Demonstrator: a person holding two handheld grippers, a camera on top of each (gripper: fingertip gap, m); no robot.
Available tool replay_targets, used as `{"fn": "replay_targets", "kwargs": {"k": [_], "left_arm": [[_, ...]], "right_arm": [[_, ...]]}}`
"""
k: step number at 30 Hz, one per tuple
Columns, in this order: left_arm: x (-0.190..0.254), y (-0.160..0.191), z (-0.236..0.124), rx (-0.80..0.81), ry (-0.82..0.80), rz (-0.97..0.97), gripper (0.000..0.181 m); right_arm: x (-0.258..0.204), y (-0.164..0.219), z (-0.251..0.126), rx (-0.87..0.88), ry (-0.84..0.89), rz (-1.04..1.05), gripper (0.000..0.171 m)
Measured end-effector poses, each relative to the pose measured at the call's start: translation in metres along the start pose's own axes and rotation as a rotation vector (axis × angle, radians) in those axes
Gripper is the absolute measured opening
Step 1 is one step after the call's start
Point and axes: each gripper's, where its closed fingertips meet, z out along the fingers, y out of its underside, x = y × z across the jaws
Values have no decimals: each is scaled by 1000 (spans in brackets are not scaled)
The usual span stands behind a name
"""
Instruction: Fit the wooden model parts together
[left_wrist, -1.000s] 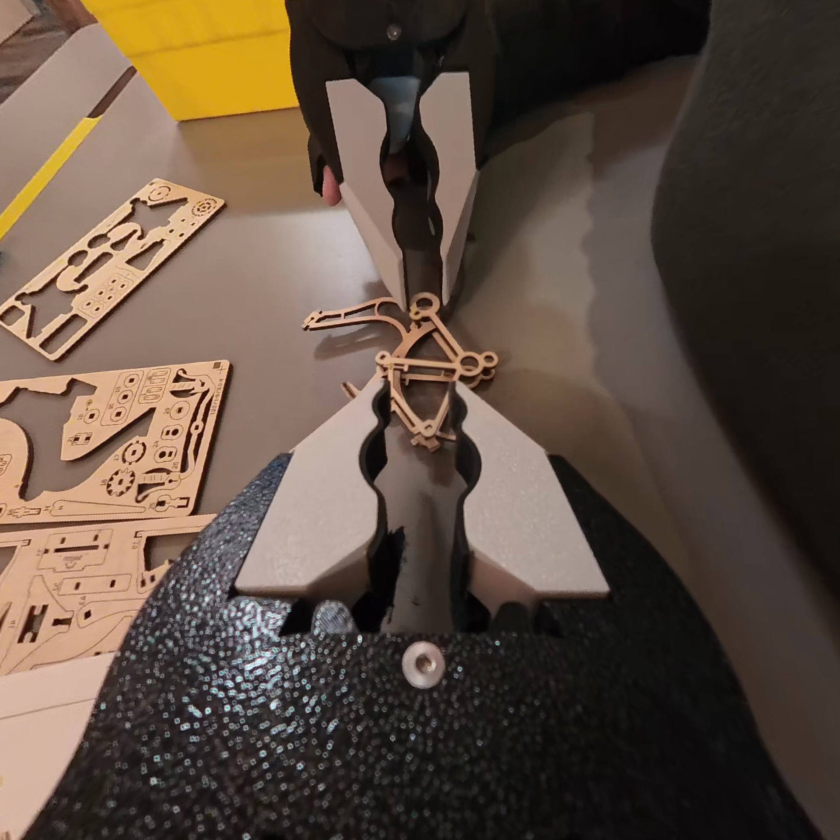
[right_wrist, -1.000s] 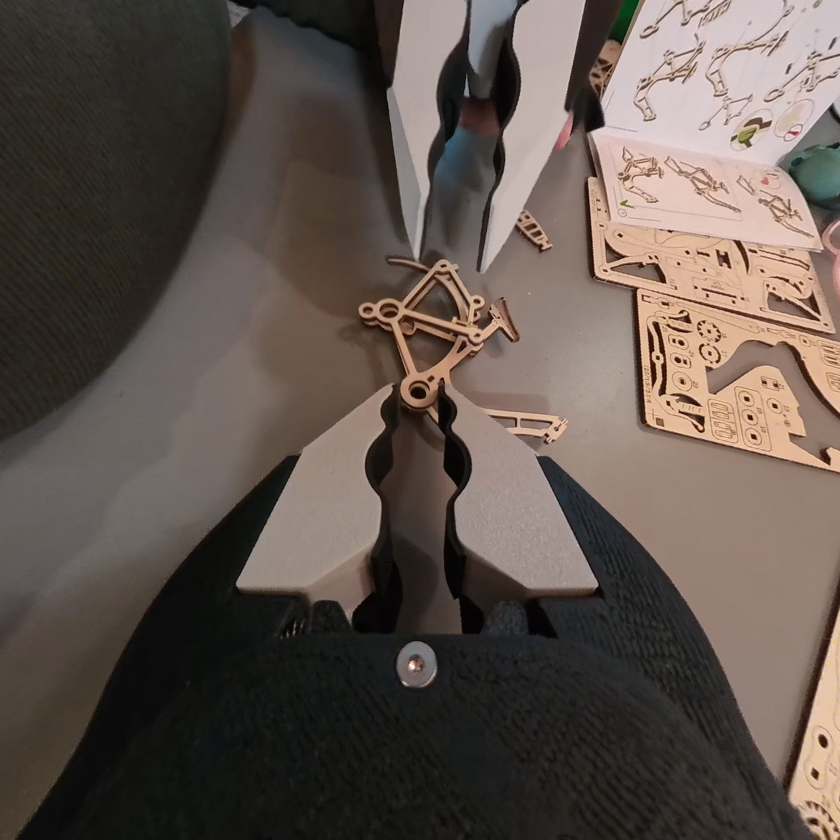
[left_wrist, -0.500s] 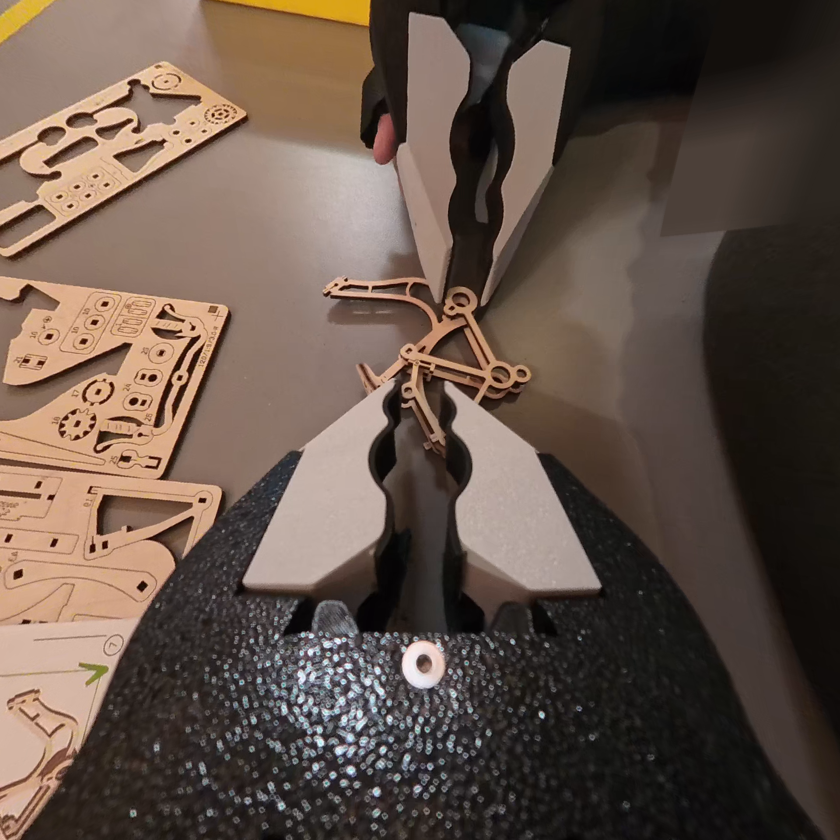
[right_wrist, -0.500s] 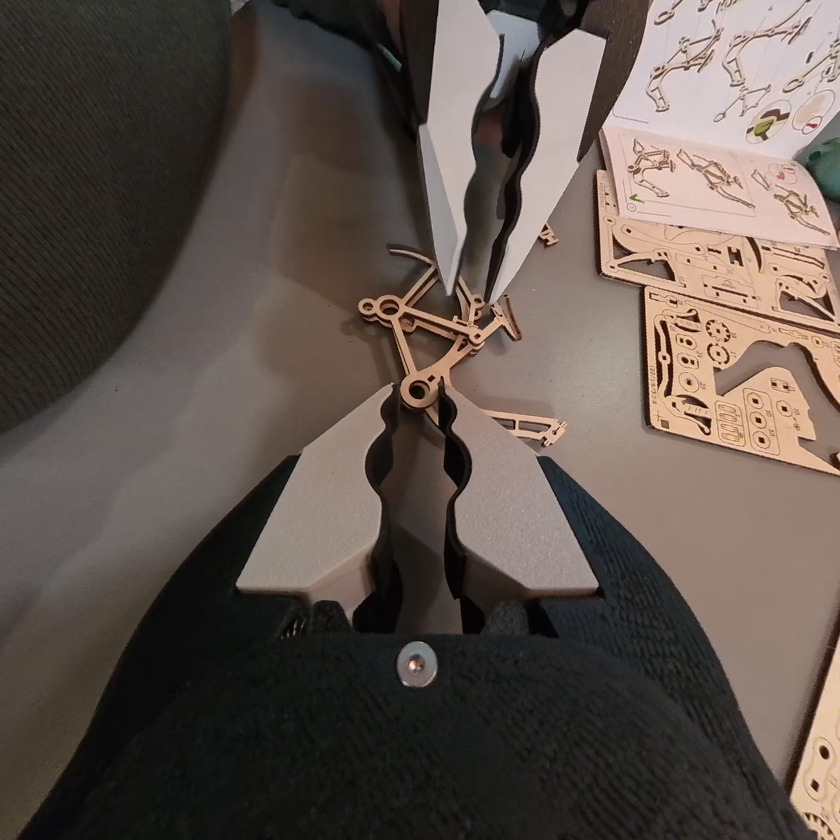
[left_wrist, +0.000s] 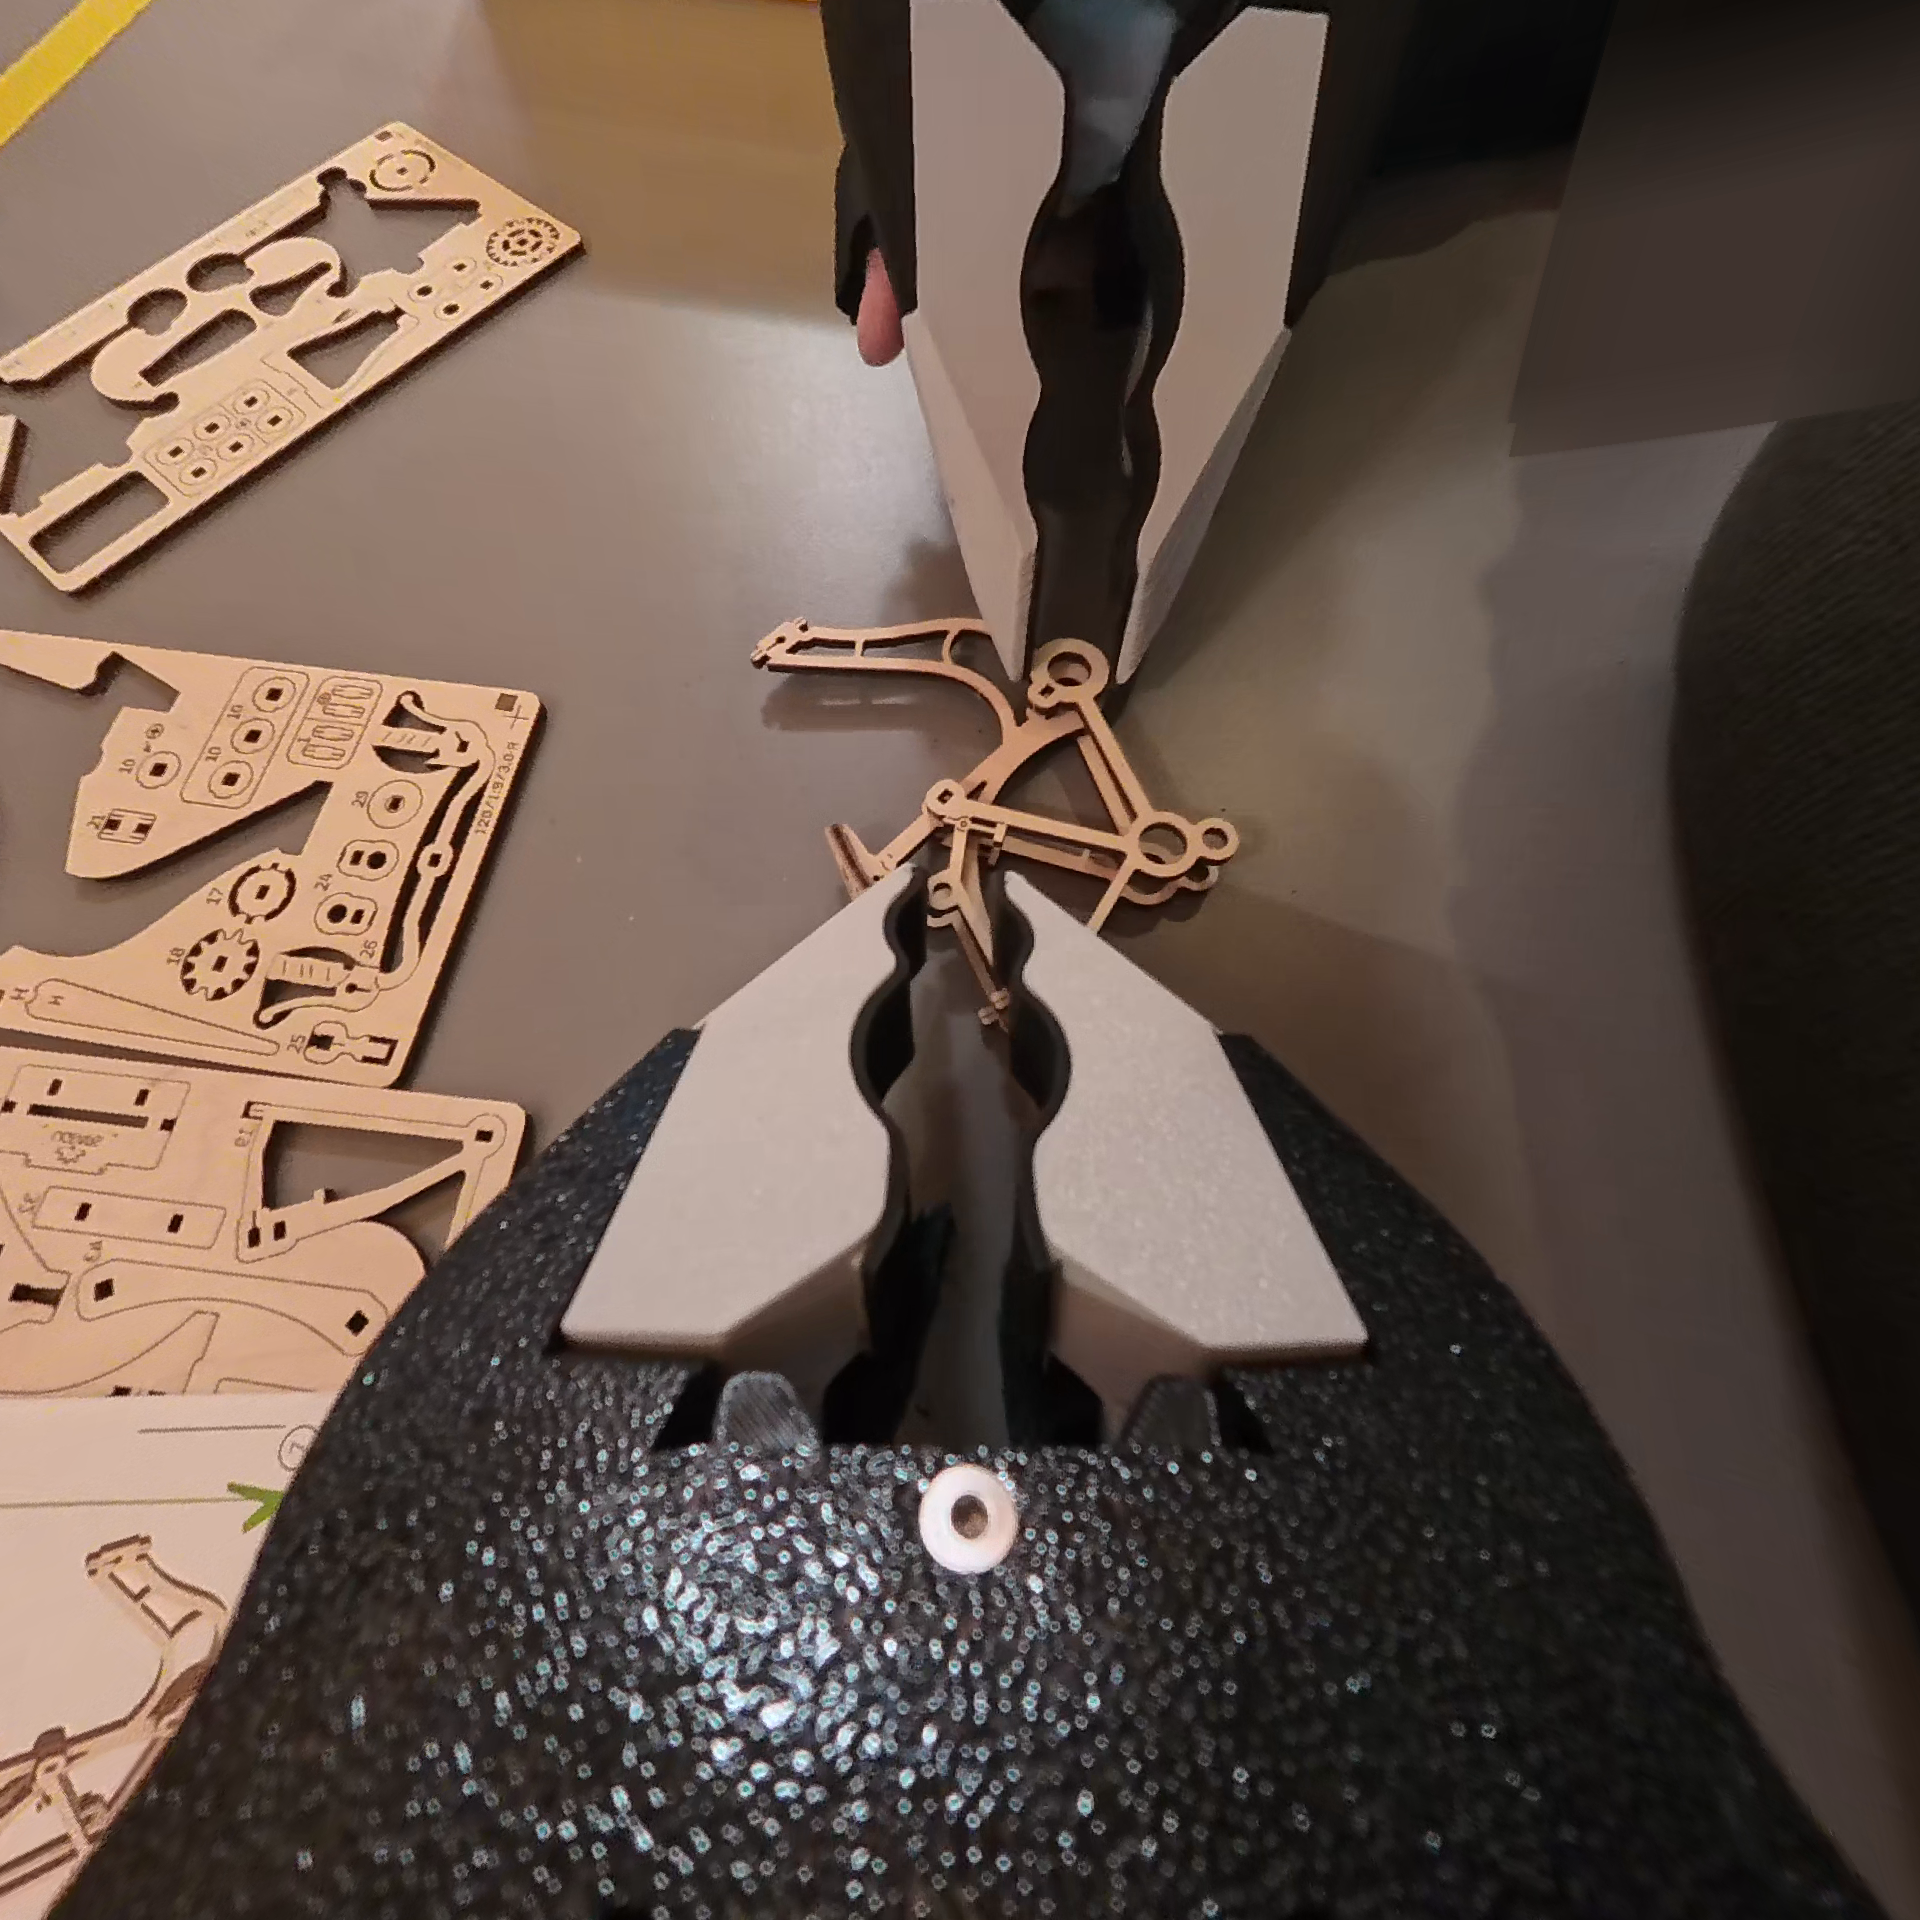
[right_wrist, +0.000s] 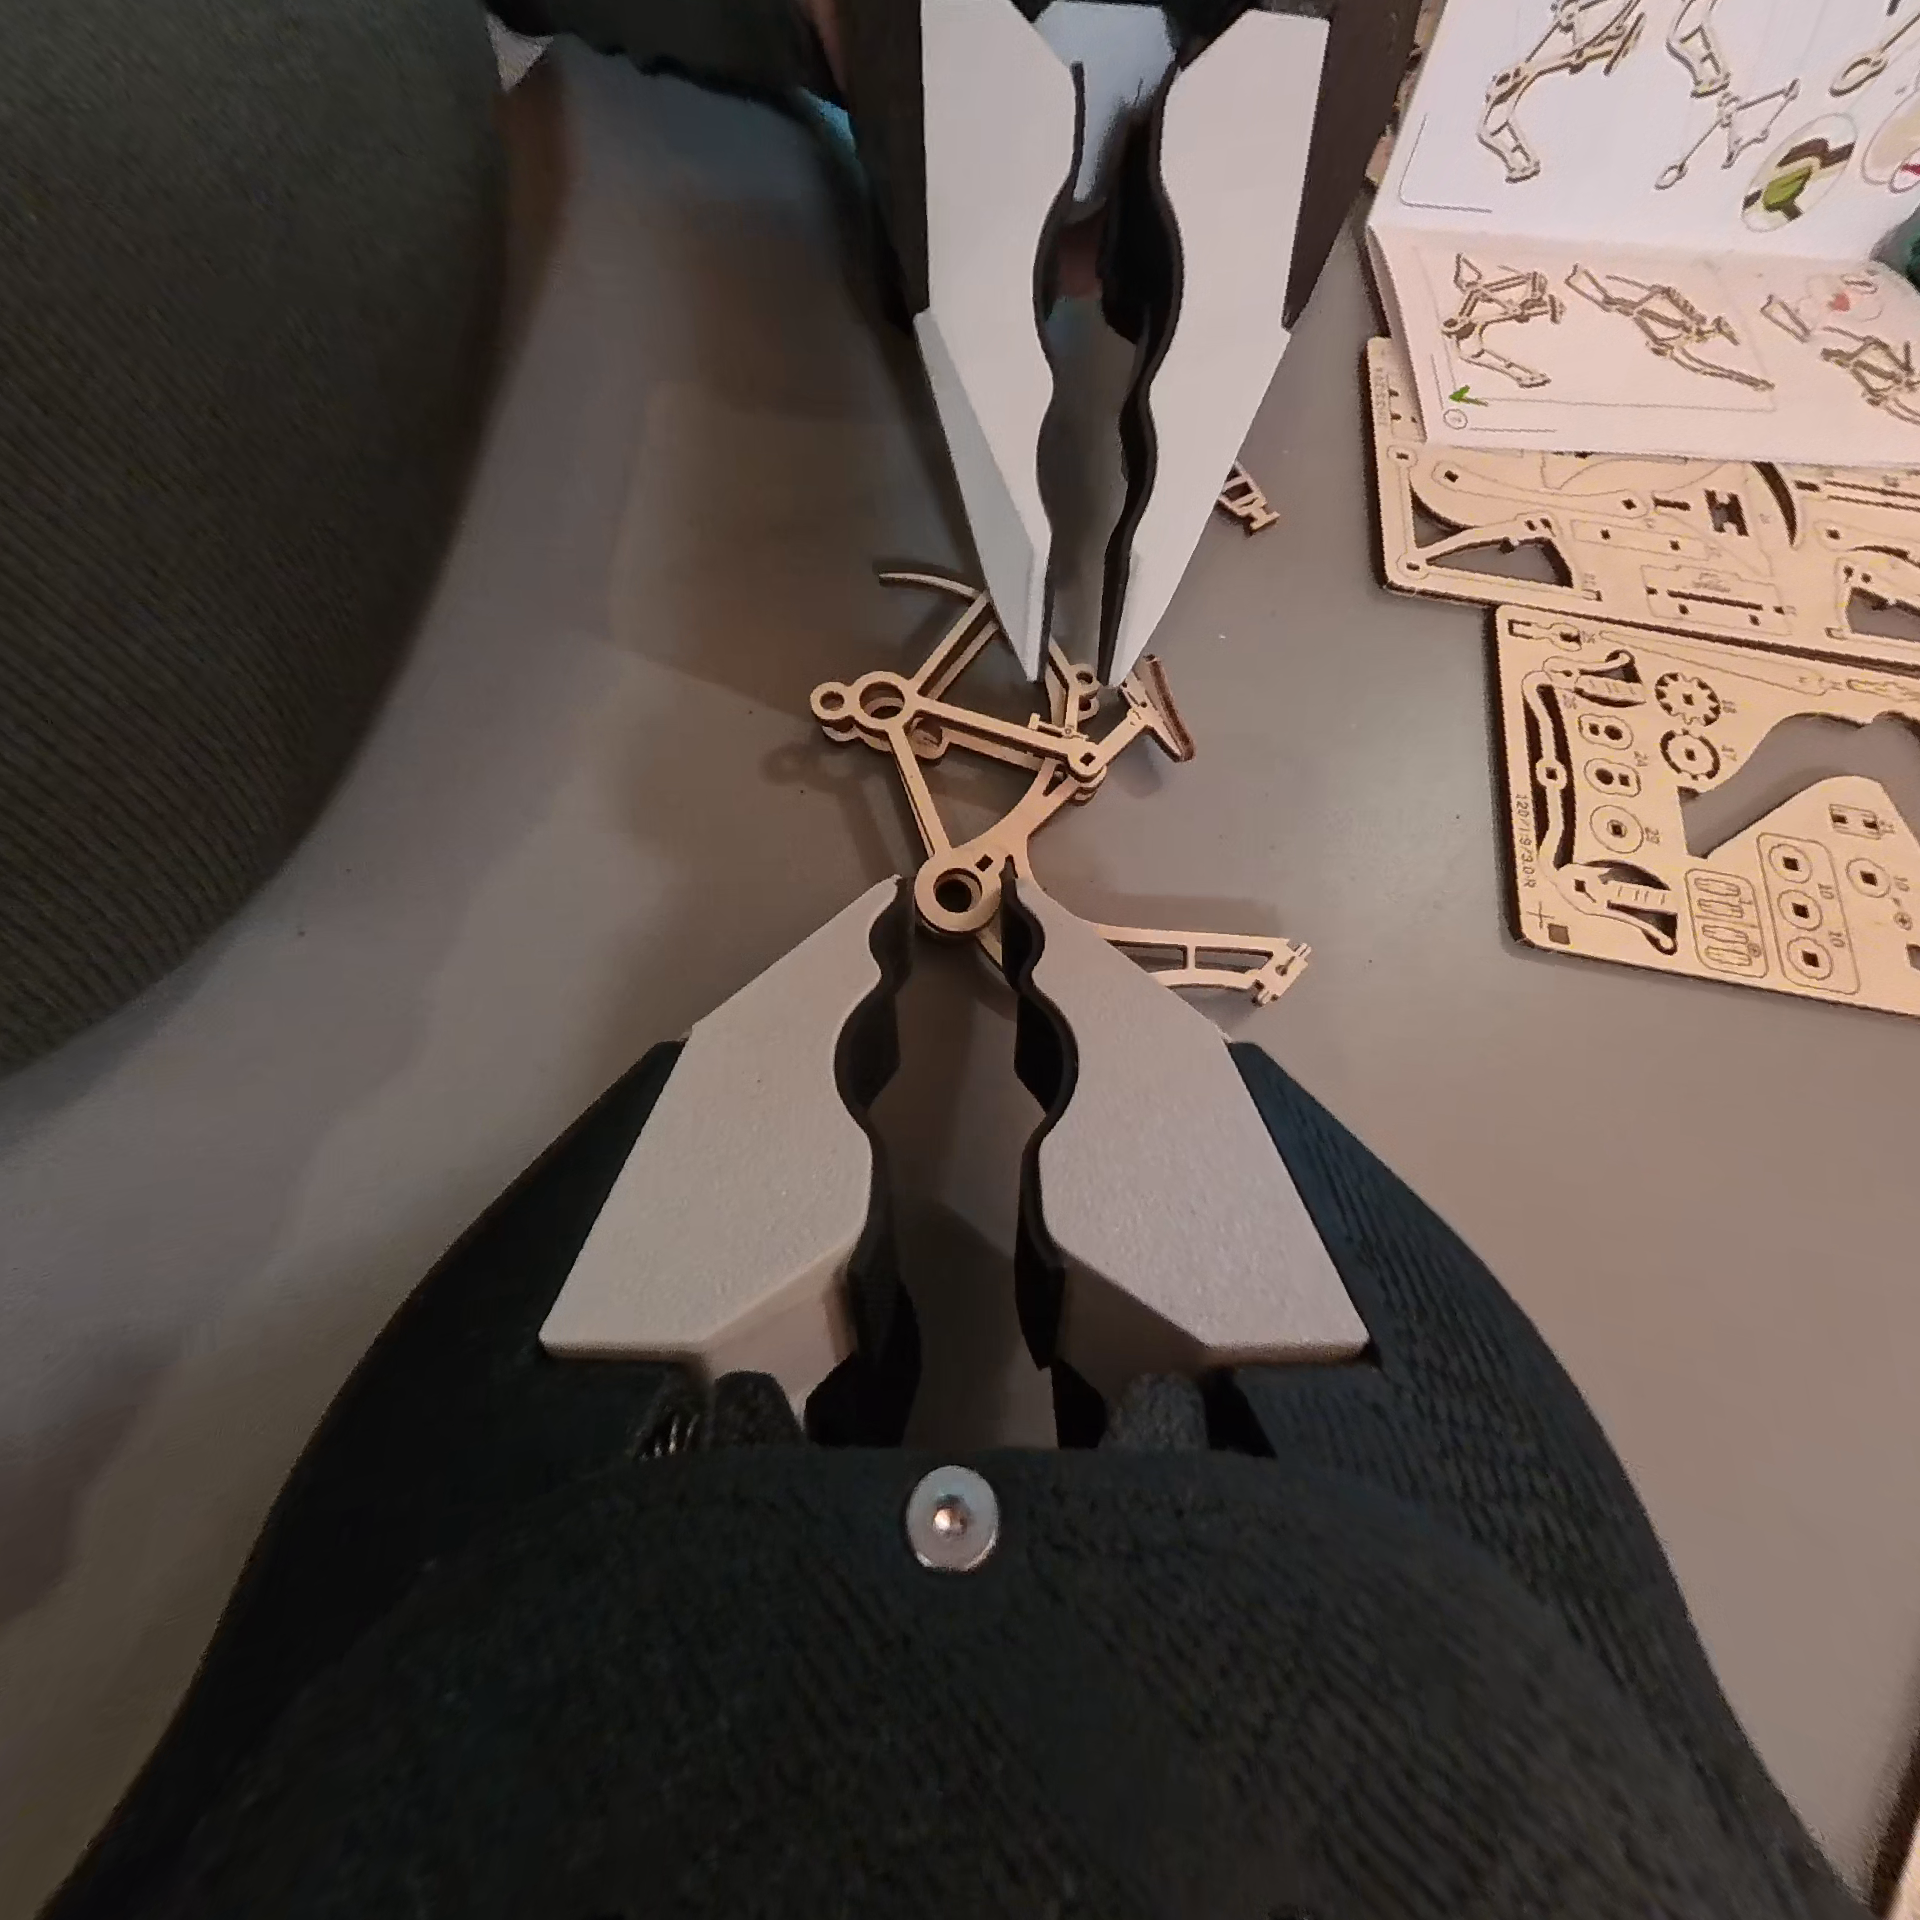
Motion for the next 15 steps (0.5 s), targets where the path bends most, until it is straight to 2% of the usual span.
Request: {"fn": "replay_targets", "kwargs": {"k": [15], "left_arm": [[2,2,-4,-11,21,-1,4]], "right_arm": [[-4,-5,3,4,-1,-8,15]]}}
